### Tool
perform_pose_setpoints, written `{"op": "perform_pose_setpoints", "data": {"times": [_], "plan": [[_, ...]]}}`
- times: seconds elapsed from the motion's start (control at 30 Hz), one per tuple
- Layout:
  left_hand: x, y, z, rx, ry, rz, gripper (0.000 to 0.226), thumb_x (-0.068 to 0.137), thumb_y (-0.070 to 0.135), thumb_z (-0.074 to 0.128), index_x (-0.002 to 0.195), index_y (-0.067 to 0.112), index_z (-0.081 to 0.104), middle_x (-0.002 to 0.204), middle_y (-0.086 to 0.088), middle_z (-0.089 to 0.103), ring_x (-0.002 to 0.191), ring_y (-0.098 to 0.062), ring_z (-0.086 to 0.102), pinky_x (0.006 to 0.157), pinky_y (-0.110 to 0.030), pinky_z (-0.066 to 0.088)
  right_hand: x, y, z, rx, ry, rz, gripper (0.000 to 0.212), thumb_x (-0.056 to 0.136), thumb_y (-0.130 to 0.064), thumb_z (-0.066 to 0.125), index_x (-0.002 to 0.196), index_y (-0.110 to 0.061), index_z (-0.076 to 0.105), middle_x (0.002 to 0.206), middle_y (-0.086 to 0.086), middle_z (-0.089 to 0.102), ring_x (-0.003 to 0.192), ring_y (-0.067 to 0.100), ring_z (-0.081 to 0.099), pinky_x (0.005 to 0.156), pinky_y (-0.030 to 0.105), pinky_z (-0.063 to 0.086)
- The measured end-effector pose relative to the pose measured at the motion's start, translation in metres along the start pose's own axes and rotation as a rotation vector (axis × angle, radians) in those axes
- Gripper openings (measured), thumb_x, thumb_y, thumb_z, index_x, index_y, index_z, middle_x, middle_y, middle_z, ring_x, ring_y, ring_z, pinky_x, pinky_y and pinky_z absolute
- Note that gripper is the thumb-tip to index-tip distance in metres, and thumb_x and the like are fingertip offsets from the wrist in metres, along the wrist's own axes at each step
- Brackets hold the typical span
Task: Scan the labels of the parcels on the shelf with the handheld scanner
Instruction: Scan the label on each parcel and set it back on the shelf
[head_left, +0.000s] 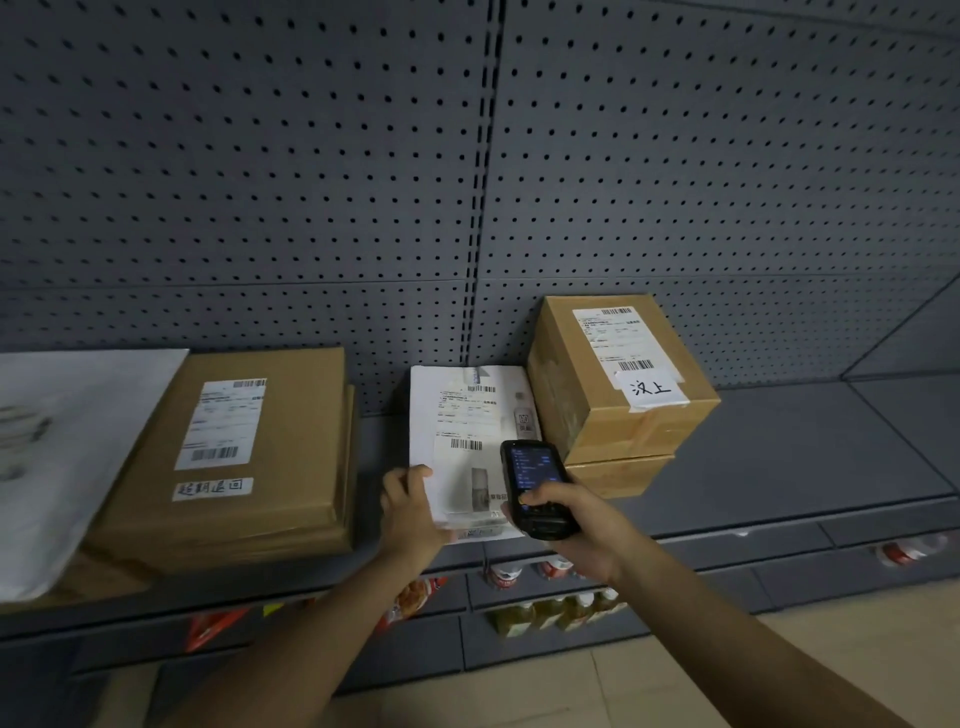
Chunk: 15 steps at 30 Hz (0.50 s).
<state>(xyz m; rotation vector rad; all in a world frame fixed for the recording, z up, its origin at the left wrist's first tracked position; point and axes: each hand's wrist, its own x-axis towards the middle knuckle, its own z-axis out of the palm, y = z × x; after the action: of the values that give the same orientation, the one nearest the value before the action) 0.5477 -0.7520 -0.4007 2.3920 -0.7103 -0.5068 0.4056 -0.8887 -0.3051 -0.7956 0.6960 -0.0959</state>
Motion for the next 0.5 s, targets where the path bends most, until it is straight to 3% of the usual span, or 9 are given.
{"op": "perform_pose_setpoints", "data": {"times": [0.1,0.17,0.27,0.43,0.5], "plan": [[-0.012,0.001,-0.014,0.214,-0.032,0.091,0.088,0.069,0.019,0.080,0.139,0.021,0.027,0.140,-0.006,0.016,0.128,-0.023,0.026,0.105,-0.033,0.038,-0.003,-0.005,0.008,-0.037,0.003,0.019,0.068,0.061,0.005,0.067,0.128,0.000,0.056,0.112,0.021,0.066,0.099,0.033,0.065,0.082,0.036,0.054],[-0.022,0.001,-0.025,0.291,-0.059,0.148,0.083,0.073,0.019,0.076,0.140,0.022,0.027,0.141,-0.003,0.021,0.129,-0.022,0.026,0.105,-0.032,0.035,-0.006,-0.008,0.016,-0.031,-0.016,0.030,0.062,0.061,0.005,0.067,0.122,0.002,0.058,0.107,0.020,0.067,0.095,0.031,0.066,0.077,0.033,0.056],[-0.034,0.006,-0.050,0.317,-0.053,0.207,0.074,0.082,0.017,0.069,0.142,0.022,0.027,0.141,-0.002,0.033,0.128,-0.021,0.032,0.105,-0.032,0.034,-0.013,-0.011,0.031,-0.031,-0.051,0.053,0.049,0.061,0.004,0.066,0.110,0.003,0.061,0.106,0.022,0.065,0.098,0.032,0.062,0.083,0.035,0.052],[-0.052,0.011,-0.110,0.415,0.069,0.227,0.065,0.085,0.020,0.065,0.141,0.027,0.032,0.143,0.002,0.041,0.131,-0.019,0.038,0.109,-0.035,0.031,-0.017,-0.011,0.059,-0.022,-0.141,0.040,0.040,0.079,0.012,0.058,0.117,0.001,0.057,0.102,0.020,0.065,0.099,0.033,0.063,0.076,0.033,0.058],[-0.059,0.008,-0.134,0.493,0.115,0.188,0.063,0.085,0.022,0.064,0.140,0.025,0.033,0.143,0.001,0.041,0.130,-0.020,0.039,0.109,-0.034,0.029,-0.018,-0.009,0.074,-0.028,-0.184,0.032,0.038,0.082,0.012,0.055,0.117,-0.001,0.056,0.103,0.021,0.064,0.100,0.033,0.063,0.083,0.035,0.056]]}}
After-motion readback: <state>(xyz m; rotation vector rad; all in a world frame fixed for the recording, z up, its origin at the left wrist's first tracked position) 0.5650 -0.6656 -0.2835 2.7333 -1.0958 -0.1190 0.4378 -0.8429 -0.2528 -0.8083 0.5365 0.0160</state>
